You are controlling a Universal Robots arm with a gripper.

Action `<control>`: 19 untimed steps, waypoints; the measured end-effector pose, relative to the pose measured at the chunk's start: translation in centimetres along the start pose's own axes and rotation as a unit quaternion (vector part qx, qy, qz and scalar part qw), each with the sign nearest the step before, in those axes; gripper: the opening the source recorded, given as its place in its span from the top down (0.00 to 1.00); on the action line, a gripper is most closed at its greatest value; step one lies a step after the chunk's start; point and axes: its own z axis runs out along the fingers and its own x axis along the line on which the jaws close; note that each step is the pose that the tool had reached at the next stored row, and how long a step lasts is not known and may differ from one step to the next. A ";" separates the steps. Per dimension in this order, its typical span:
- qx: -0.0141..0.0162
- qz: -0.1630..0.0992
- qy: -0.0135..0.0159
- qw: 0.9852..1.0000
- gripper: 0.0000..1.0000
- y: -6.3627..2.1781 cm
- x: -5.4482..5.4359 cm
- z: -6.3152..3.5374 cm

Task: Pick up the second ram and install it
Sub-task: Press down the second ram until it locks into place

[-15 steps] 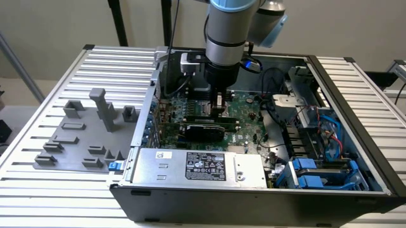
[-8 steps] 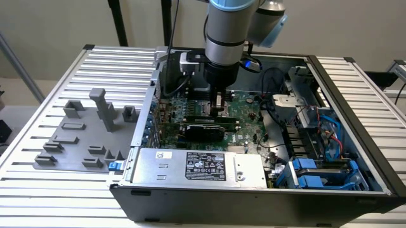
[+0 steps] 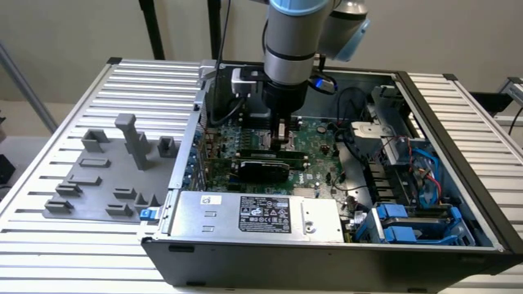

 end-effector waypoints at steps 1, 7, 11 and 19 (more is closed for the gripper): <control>0.000 0.000 0.000 1.000 0.89 0.00 0.0 0.05; 0.000 0.000 0.000 1.000 0.89 0.05 0.0 0.45; 0.000 0.000 0.001 1.000 0.89 0.09 0.0 0.73; 0.000 0.000 -0.001 1.000 0.89 0.09 0.0 0.77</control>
